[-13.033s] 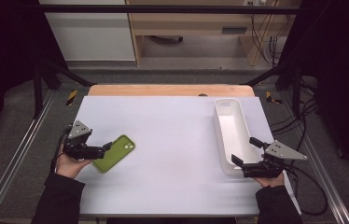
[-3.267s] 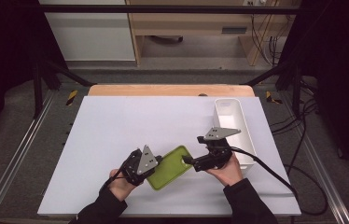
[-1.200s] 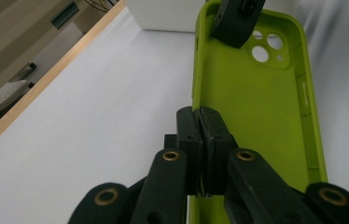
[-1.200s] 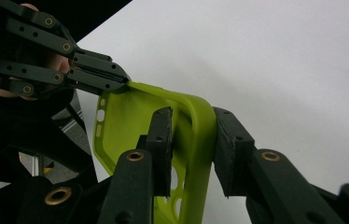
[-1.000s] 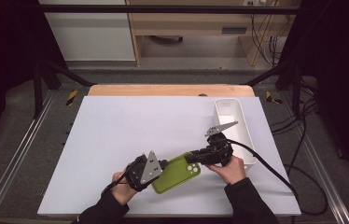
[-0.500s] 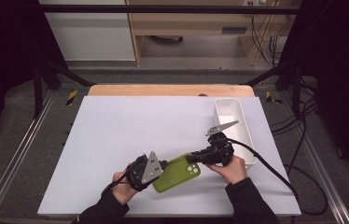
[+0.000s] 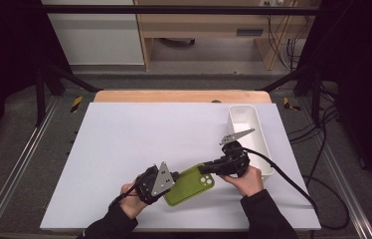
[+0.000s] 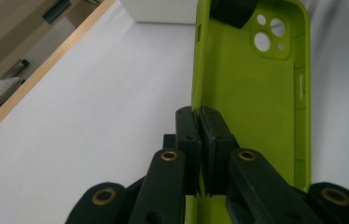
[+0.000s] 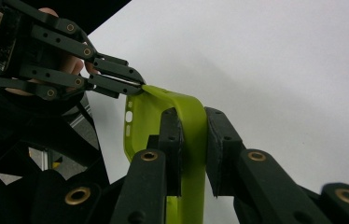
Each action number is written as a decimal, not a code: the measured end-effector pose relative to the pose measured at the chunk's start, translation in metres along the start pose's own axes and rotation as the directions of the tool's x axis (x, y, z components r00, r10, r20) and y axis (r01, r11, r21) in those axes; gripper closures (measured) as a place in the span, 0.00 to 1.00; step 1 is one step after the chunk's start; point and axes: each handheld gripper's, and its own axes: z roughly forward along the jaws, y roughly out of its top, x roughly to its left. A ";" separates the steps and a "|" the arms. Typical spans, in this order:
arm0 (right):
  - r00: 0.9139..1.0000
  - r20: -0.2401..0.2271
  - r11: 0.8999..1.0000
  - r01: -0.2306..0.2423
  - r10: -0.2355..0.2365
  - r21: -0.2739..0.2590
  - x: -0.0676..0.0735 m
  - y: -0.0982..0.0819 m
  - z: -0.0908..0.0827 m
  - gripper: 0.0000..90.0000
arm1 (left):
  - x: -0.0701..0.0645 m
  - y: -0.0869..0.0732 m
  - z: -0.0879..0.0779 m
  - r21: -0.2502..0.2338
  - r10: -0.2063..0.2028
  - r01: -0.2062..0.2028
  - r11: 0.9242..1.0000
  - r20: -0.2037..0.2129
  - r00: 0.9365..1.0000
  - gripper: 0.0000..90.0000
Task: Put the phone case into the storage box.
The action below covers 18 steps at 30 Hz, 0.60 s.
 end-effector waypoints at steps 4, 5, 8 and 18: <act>1.000 0.000 1.000 -0.004 0.004 0.003 0.000 0.000 0.000 0.87 | -0.001 -0.001 0.002 0.006 0.000 0.000 1.000 0.004 1.000 0.96; 1.000 0.000 1.000 -0.007 0.007 0.005 0.000 0.000 0.000 0.87 | -0.002 -0.001 0.002 0.009 0.001 -0.002 1.000 0.003 1.000 0.96; 1.000 0.001 1.000 -0.009 0.009 0.009 0.000 0.000 0.000 0.87 | -0.003 -0.001 0.003 0.011 0.005 -0.005 1.000 0.002 1.000 0.96; 1.000 0.016 1.000 0.001 0.000 -0.007 0.001 0.000 -0.003 0.87 | 0.002 0.000 -0.001 -0.026 -0.048 0.048 0.999 0.011 0.999 0.92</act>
